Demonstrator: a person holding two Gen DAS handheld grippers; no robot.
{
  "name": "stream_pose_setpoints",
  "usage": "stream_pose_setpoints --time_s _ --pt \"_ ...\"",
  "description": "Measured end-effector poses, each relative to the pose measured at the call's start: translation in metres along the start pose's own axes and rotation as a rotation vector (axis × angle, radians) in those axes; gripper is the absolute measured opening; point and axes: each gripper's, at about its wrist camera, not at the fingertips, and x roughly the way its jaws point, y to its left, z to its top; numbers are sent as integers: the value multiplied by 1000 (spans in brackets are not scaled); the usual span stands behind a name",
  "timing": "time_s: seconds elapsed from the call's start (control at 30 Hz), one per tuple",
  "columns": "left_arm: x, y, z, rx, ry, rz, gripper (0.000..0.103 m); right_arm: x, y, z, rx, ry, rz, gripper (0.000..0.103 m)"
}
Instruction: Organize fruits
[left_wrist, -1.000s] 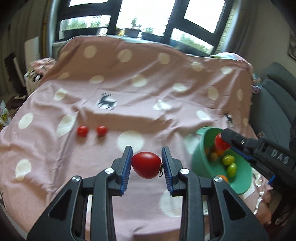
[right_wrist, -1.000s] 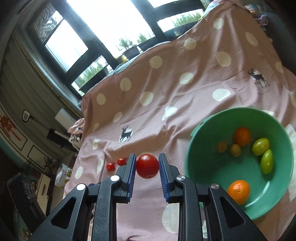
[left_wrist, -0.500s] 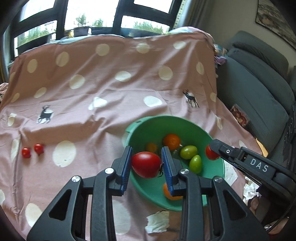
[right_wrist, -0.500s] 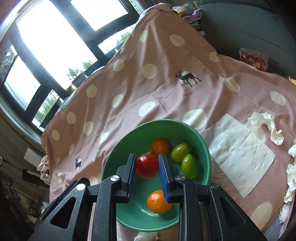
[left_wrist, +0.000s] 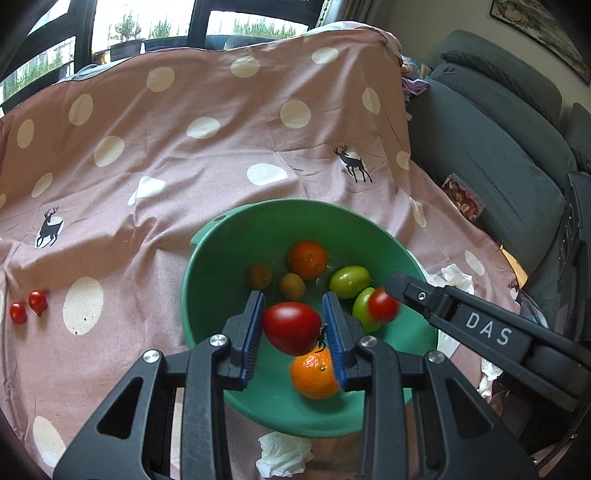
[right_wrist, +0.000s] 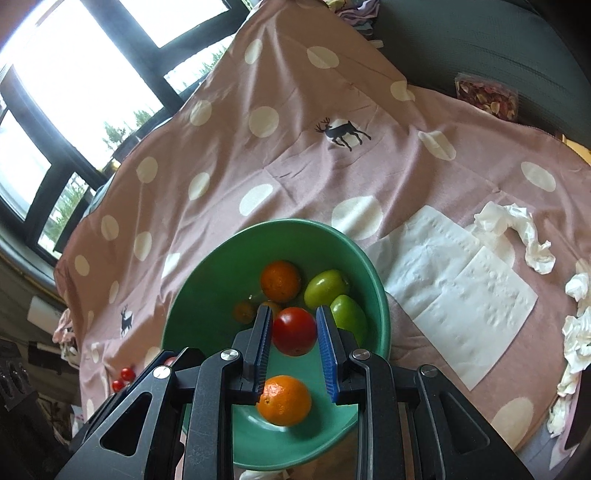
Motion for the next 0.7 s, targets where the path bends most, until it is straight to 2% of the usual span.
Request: stream_pose_setpoints --time_s 0.2,0.27,0.33,0.47,0.53,0.7 --pt "0 1 0 -4 -2 -8 33 0 -1 0 1 -10 -29 27" --pt "-4 5 1 -11 -12 -10 39 -1 0 0 2 -16 -31 27" --pt "-12 9 1 -15 -37 -1 51 -1 2 0 0 -17 -32 27" --pt "-30 31 4 -58 -66 26 58 -3 11 1 -19 -32 -19 27" --pt "-40 50 5 -90 -82 67 59 -2 17 0 -33 -32 1 28" --pt "-62 121 -1 -203 -94 242 60 0 44 -3 -85 -28 71 33"
